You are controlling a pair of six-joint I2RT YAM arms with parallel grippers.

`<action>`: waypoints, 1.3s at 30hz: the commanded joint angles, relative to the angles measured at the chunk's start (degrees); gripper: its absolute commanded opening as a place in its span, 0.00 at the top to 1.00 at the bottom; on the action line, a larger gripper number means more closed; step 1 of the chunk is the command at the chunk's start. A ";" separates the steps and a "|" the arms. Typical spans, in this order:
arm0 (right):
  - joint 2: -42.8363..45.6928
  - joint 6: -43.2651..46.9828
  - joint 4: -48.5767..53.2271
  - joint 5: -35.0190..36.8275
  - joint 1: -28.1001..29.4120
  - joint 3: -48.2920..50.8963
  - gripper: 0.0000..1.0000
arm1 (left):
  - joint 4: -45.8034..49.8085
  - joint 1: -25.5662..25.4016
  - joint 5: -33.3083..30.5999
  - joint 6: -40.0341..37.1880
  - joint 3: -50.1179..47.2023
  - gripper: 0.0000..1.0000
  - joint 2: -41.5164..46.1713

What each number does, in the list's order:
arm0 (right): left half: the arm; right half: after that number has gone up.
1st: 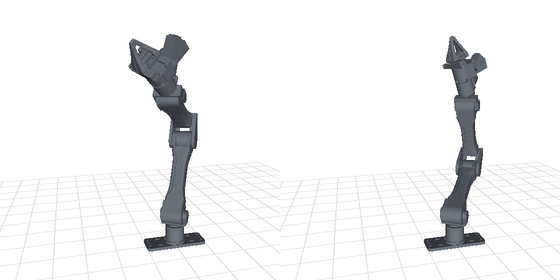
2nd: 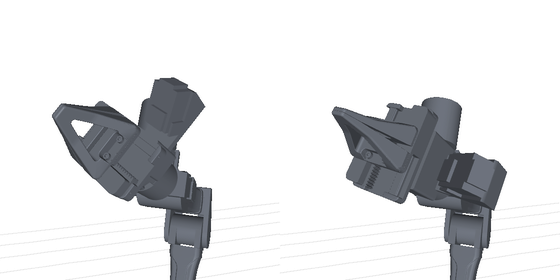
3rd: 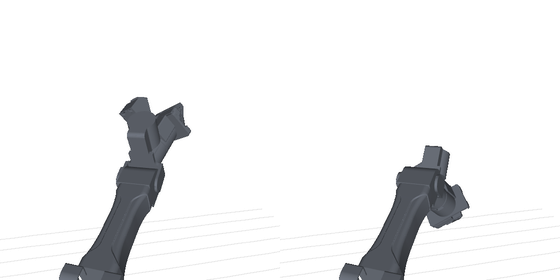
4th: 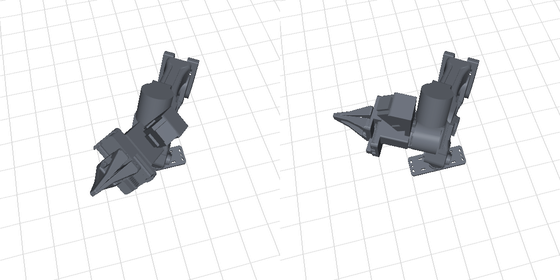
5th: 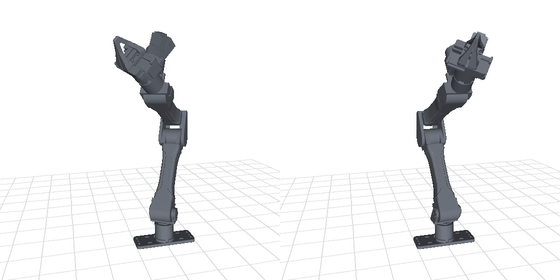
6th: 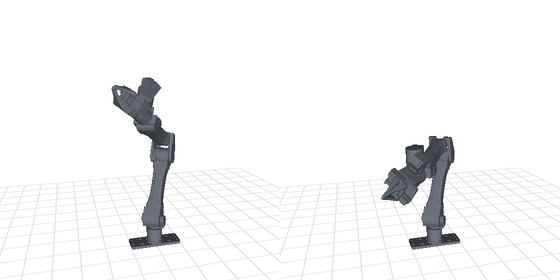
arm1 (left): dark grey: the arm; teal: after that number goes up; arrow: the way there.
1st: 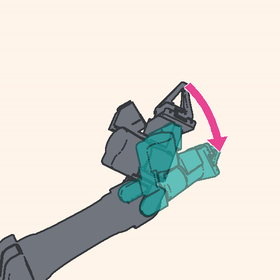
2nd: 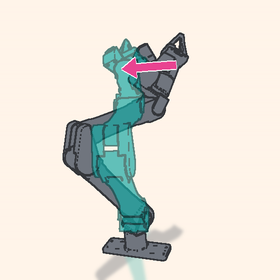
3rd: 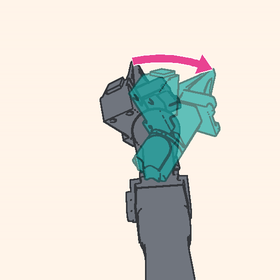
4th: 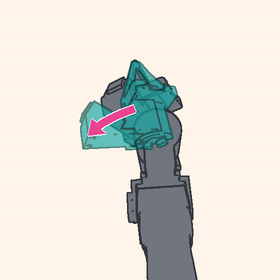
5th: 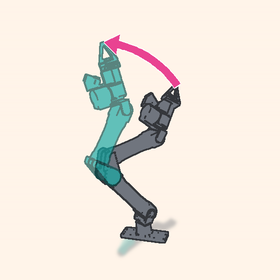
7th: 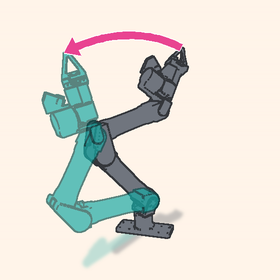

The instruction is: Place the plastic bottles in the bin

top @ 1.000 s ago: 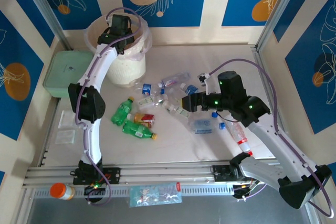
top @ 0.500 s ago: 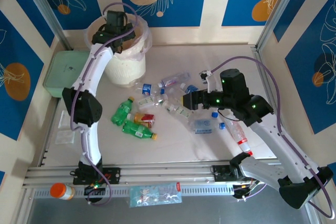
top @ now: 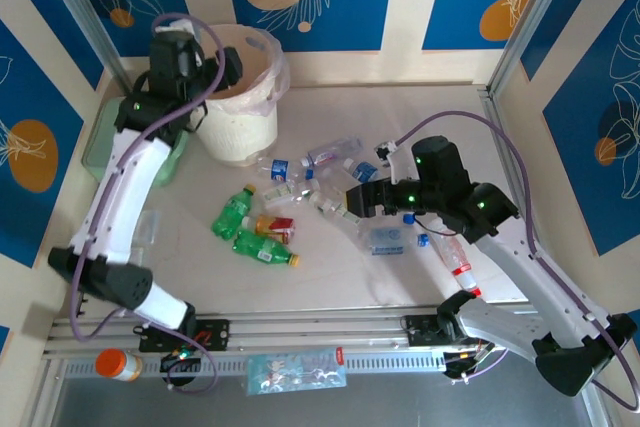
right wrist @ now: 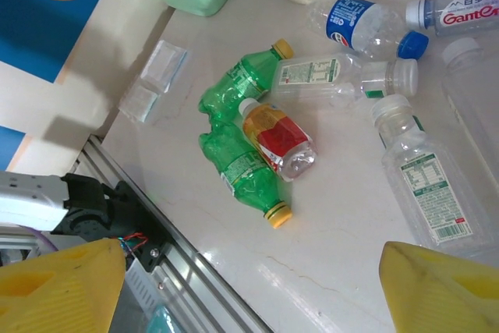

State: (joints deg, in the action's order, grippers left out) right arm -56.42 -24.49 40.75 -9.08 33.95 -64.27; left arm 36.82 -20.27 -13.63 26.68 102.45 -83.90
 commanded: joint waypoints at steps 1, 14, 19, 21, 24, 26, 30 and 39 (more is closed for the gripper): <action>0.53 0.54 1.96 3.63 1.98 0.66 0.15 | -0.92 -4.37 -0.95 2.60 -10.27 0.17 8.11; -2.32 -2.96 -2.00 6.98 7.62 4.13 0.16 | 13.58 -7.85 9.04 15.99 -39.35 0.19 30.78; -2.60 -4.57 -2.65 10.98 8.72 4.82 0.17 | 16.57 -7.90 15.50 37.92 -52.37 0.19 39.92; -2.38 -5.03 -3.85 11.40 8.80 5.53 0.17 | 15.58 -7.94 16.95 45.14 -58.41 0.19 43.58; -2.79 -5.31 -4.40 11.45 8.84 5.49 0.17 | 16.35 -7.94 15.70 50.79 -63.28 0.18 46.54; -2.90 -5.39 -4.32 11.53 8.93 5.38 0.17 | 14.79 -8.01 15.49 52.56 -65.92 0.17 47.23; -2.42 -5.63 -4.43 12.46 9.20 5.95 0.17 | 5.89 -7.94 18.49 55.74 -71.58 0.15 45.05; -3.24 -6.54 -6.25 10.77 8.94 6.70 0.17 | -12.02 -8.38 20.06 56.91 -76.53 0.18 35.35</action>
State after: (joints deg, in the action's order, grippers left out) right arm -59.37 -30.13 36.29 2.81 42.78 -58.19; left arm 32.34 -28.08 6.00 82.13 25.87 -48.14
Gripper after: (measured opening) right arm 0.829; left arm 0.823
